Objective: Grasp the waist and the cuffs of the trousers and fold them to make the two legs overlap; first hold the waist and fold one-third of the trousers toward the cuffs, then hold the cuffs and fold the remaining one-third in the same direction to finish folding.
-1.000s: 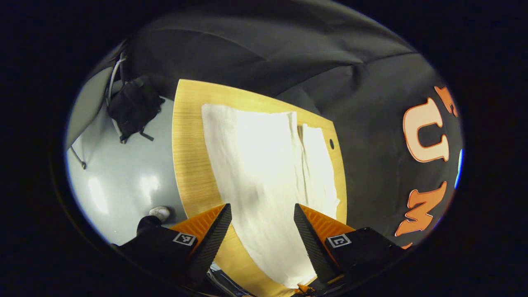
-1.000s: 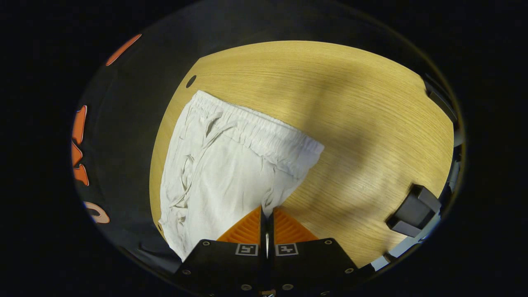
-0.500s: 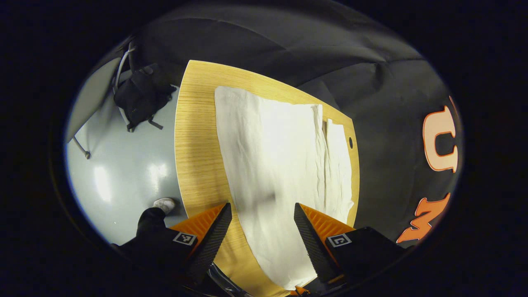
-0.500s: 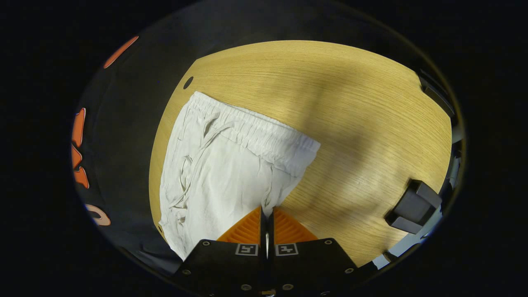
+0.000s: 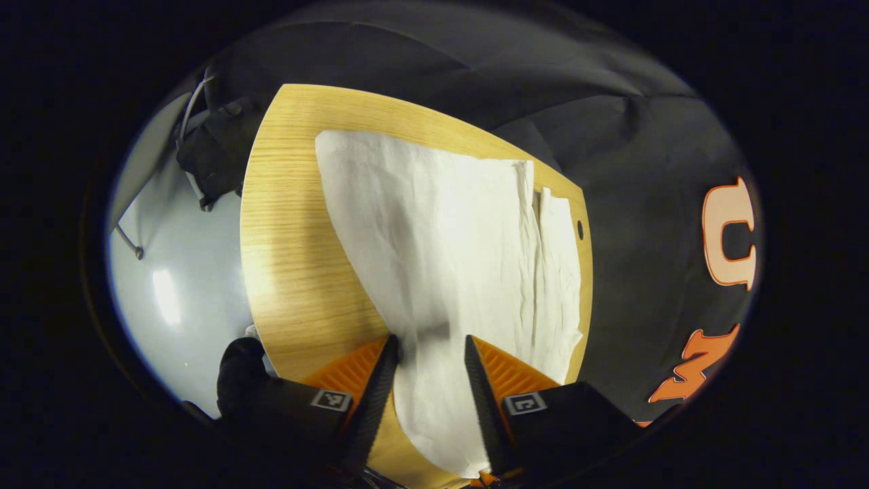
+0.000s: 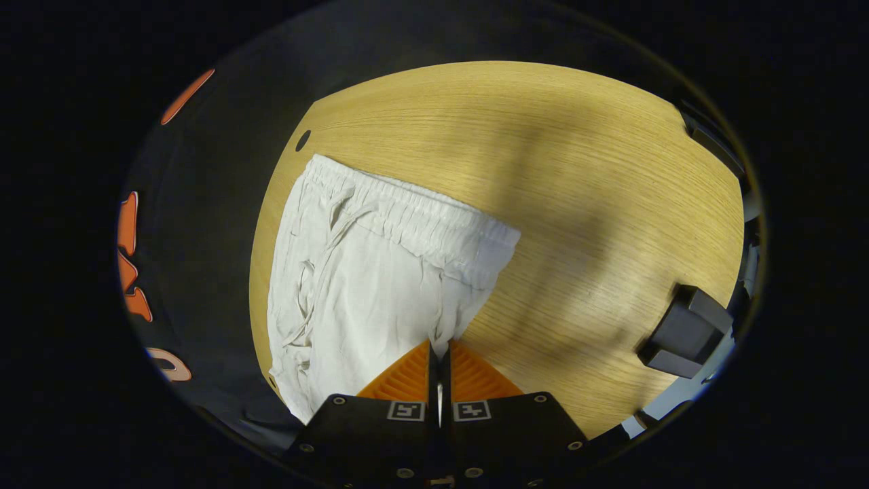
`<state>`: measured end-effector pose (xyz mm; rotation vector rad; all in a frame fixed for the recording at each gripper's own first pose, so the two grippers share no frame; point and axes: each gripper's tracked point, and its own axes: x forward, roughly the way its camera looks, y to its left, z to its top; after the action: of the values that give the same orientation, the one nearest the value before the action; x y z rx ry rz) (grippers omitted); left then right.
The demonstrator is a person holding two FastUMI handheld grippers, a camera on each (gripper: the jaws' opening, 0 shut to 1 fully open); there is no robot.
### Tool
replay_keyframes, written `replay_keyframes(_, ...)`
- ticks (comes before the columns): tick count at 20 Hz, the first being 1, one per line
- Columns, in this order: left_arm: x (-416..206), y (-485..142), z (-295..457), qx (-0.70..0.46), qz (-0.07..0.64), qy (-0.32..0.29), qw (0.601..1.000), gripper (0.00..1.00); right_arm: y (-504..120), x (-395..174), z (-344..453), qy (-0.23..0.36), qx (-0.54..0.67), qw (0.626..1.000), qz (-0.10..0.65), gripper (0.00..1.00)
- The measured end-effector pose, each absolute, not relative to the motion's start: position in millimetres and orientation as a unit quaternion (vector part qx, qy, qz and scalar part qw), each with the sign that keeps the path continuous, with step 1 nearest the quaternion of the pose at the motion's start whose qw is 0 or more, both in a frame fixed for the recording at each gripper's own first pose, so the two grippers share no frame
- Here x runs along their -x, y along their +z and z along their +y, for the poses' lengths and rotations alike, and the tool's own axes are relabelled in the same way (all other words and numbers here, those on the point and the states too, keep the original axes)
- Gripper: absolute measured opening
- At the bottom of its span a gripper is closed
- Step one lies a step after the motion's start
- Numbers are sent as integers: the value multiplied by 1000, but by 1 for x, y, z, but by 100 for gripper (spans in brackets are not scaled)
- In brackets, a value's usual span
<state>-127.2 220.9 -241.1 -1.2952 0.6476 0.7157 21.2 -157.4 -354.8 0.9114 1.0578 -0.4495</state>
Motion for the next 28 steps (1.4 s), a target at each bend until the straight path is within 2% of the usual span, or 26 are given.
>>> replay_keyframes(1, 123, -243, 222, 583, 286, 315, 692, 37, -355, -21, -158, -204, -415, 744, 483, 1)
replay_keyframes(2, 113, -252, 221, 587, 289, 308, 691, 37, -355, -22, -158, -203, -414, 745, 483, 1)
replay_keyframes(3, 111, -253, 221, 593, 294, 303, 686, 28, -355, -20, -157, -202, -413, 744, 485, 1)
replay_keyframes(4, 106, -255, 224, 597, 295, 303, 681, 10, -355, -20, -156, -199, -412, 743, 489, 1)
replay_keyframes(6, 105, -256, 225, 601, 303, 299, 677, 9, -354, -21, -157, -194, -406, 744, 493, 1)
replay_keyframes(8, 105, -248, 222, 590, 303, 293, 689, 2, -351, -20, -157, -190, -405, 746, 494, 1)
replay_keyframes(9, 103, -242, 223, 581, 302, 288, 699, 5, -348, -21, -156, -186, -405, 747, 493, 1)
replay_keyframes(17, 46, -164, 231, 542, 271, 235, 760, 4, -304, -34, -149, -172, -416, 750, 485, 1)
replay_keyframes(22, -22, -116, 237, 512, 280, 182, 792, 4, -261, -81, -128, -168, -442, 757, 450, 1)
replay_keyframes(25, -63, -112, 245, 480, 302, 167, 807, 2, -247, -114, -123, -172, -424, 771, 443, 0)
replay_keyframes(28, -101, -122, 249, 462, 321, 160, 811, 4, -243, -150, -113, -171, -411, 780, 440, 1)
